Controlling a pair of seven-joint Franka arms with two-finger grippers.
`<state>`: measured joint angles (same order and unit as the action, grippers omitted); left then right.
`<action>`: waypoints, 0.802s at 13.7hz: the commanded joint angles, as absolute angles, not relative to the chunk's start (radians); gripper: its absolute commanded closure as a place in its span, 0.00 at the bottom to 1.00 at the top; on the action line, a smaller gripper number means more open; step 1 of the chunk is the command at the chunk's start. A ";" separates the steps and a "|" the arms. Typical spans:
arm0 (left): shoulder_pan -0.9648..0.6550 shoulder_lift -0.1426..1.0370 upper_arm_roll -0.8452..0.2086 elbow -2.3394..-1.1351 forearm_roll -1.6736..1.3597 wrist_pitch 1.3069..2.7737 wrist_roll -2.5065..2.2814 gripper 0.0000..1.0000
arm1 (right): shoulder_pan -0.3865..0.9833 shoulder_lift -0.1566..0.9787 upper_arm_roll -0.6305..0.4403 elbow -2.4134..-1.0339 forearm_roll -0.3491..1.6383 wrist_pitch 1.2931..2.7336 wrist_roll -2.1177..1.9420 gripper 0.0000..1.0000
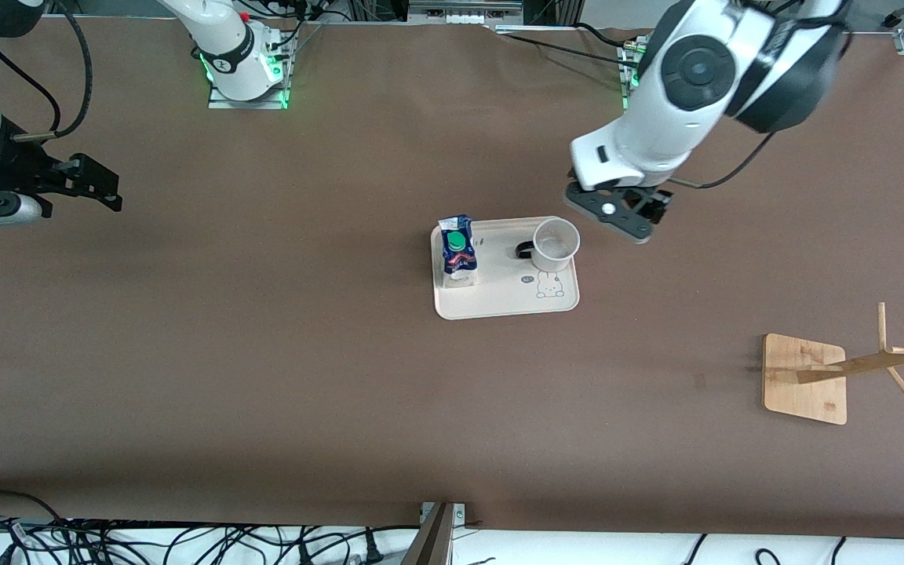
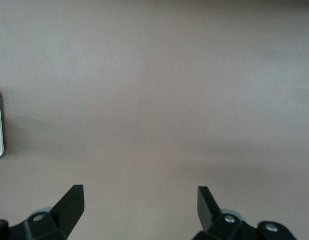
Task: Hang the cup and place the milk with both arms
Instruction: 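Lower the left gripper and grasp the white mug by its rim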
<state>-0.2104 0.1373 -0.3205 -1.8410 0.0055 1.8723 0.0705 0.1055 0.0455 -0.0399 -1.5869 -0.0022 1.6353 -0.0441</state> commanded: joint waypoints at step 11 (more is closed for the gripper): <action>-0.236 0.162 -0.368 -2.249 0.034 2.370 0.311 0.18 | 0.100 0.055 -0.032 -1.562 -0.005 1.617 -0.044 0.00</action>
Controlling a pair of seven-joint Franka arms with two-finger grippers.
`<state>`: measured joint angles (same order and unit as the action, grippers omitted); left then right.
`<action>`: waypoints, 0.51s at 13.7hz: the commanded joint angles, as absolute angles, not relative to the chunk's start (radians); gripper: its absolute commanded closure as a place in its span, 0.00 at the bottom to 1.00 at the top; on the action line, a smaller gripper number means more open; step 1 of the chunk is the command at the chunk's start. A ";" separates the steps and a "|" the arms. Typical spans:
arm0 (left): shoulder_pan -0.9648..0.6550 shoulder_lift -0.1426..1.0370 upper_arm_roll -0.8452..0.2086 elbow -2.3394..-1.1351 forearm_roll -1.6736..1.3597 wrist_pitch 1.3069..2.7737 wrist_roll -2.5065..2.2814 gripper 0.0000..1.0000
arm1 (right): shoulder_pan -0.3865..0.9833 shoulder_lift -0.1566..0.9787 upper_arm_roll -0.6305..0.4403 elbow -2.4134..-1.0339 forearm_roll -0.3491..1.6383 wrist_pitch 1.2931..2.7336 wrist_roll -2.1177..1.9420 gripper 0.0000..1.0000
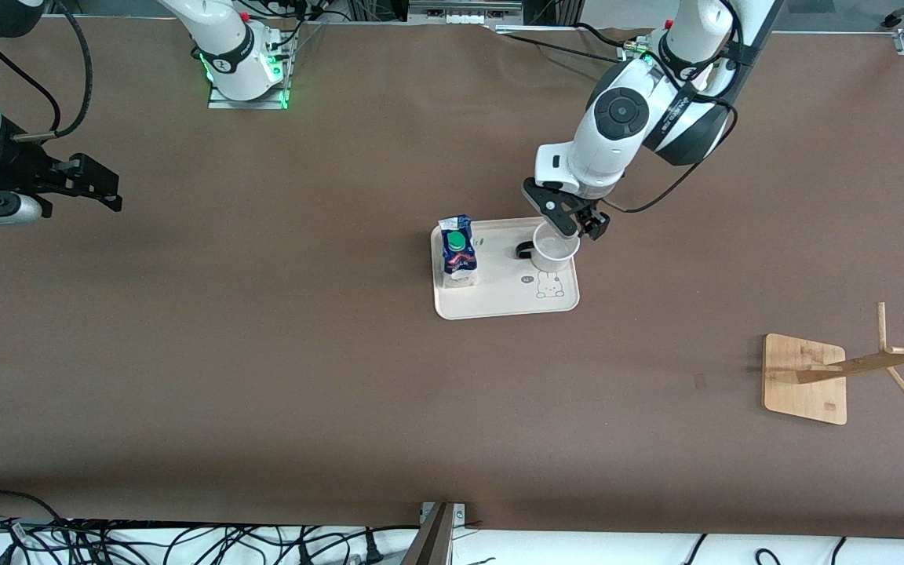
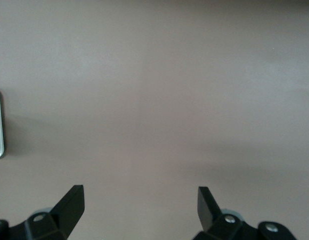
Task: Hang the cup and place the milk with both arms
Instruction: 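Lower the left gripper and grasp the white mug by its rim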
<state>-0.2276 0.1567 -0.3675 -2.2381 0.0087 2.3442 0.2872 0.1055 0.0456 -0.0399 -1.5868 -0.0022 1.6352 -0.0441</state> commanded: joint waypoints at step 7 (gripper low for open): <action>-0.245 0.230 -0.368 -2.240 0.153 2.453 0.310 0.37 | 0.100 0.055 -0.034 -1.562 -0.005 1.617 -0.044 0.00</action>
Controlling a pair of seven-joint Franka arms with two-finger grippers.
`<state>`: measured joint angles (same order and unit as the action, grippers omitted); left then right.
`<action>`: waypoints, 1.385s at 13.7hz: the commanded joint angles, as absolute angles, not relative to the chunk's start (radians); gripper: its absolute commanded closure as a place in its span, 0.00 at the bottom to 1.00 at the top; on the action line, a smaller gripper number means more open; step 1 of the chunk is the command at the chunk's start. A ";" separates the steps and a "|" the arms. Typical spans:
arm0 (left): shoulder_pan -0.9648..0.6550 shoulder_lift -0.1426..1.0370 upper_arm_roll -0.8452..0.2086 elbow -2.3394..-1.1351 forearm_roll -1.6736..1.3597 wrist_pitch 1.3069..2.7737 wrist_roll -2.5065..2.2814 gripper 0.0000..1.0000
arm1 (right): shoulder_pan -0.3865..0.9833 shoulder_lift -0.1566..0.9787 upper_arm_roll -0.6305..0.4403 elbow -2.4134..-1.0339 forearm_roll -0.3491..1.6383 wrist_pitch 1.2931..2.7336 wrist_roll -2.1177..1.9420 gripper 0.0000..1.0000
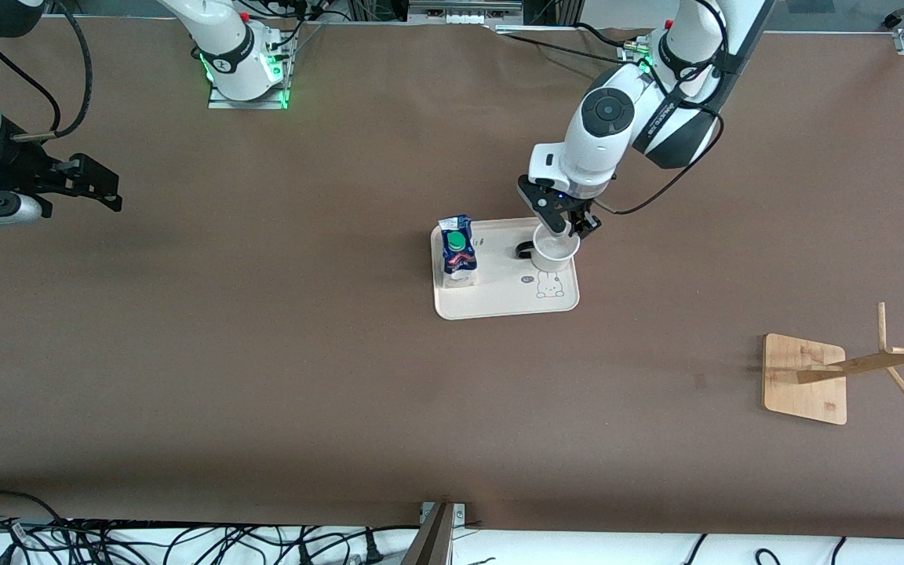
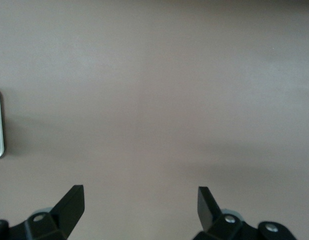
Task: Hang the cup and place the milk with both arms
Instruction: 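Lower the left gripper and grasp the white mug by its rim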
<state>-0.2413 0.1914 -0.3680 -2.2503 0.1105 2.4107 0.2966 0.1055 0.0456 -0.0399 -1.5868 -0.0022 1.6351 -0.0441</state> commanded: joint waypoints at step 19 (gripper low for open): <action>-0.278 0.284 -0.368 -2.241 0.155 2.493 0.308 1.00 | 0.100 0.055 -0.032 -1.562 -0.003 1.614 -0.048 0.00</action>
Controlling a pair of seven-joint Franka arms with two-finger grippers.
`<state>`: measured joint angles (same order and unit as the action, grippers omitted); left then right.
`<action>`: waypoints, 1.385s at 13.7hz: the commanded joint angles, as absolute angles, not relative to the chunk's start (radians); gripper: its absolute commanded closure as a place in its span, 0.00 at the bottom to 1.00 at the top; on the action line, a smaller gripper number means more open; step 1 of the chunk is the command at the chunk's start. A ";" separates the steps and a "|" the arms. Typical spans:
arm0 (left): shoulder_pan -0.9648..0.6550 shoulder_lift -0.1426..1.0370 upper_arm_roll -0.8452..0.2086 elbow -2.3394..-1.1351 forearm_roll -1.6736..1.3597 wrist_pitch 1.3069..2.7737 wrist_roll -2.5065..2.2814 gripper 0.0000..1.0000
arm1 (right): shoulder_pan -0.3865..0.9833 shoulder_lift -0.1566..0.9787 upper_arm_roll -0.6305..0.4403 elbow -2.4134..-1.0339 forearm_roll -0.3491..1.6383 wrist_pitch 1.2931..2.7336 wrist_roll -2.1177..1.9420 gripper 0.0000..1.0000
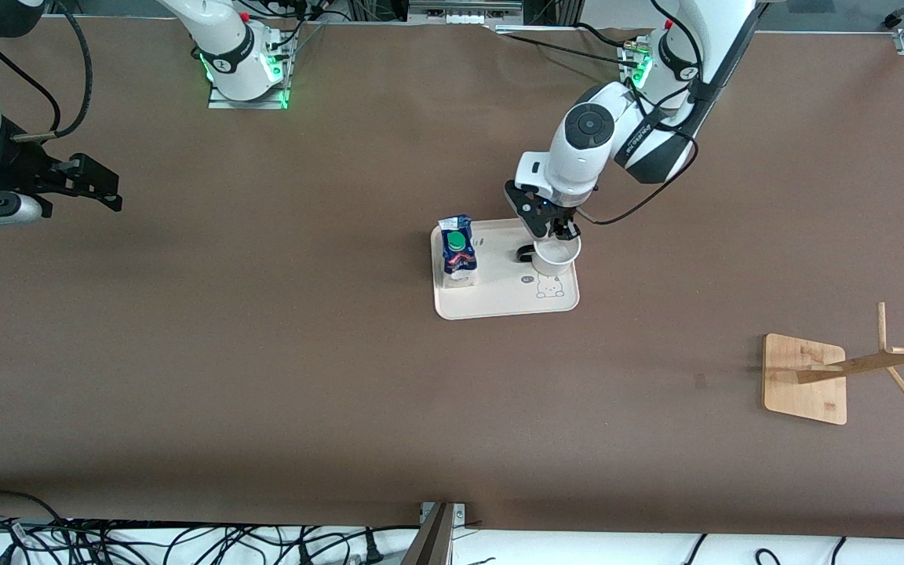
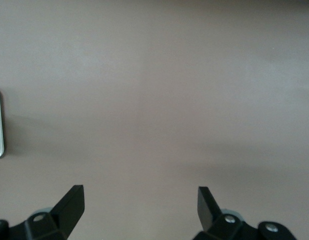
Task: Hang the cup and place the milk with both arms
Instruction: 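Lift the mug with the left gripper while the right gripper reaches the milk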
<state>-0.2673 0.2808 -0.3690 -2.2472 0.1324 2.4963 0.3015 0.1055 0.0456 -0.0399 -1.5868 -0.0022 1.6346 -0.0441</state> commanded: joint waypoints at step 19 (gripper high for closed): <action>0.115 0.147 -0.356 -1.654 -0.043 1.781 0.290 1.00 | 0.431 0.239 -0.032 -1.523 0.131 1.644 0.163 0.00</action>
<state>0.0419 0.1301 -0.3421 -1.6964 0.0097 1.8143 0.2981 0.3868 0.1727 -0.0254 -1.5841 0.0598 1.6142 0.0535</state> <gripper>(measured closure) 0.934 0.000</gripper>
